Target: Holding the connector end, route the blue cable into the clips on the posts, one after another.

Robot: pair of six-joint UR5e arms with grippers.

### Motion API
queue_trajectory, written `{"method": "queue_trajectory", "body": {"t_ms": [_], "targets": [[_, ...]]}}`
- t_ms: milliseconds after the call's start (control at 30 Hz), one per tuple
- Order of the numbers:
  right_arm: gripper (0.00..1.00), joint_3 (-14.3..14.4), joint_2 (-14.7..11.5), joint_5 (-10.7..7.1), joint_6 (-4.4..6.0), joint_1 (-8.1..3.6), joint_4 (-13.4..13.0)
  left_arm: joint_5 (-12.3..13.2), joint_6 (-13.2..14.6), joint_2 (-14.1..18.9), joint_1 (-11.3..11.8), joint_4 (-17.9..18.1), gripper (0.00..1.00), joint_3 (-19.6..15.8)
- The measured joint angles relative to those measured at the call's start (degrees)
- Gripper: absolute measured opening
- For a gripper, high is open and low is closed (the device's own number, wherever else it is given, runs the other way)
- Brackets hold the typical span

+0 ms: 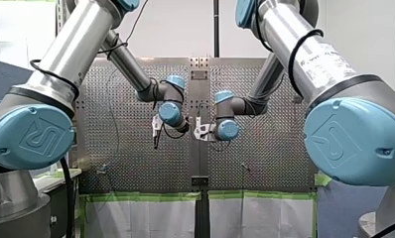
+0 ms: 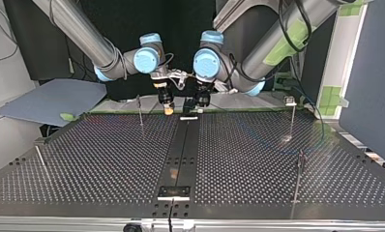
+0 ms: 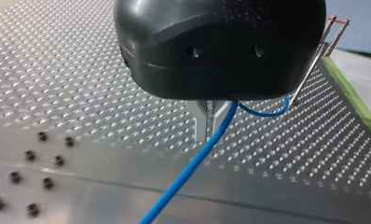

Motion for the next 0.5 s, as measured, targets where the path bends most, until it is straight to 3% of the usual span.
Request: {"method": "queue_trajectory", "body": {"t_ms": [333,500], "targets": [[0.00,1.7,4.1,1.23,-0.56,-0.63,-1.9,0.0,-1.3,-5.0,-3.0,5.0,0.00,0.0],[0.00,3.2,4.6,1.39,-0.17,-1.44,-3.8,-0.8,-1.8,-7.8,-4.5,7.8,0.00,0.0]]}}
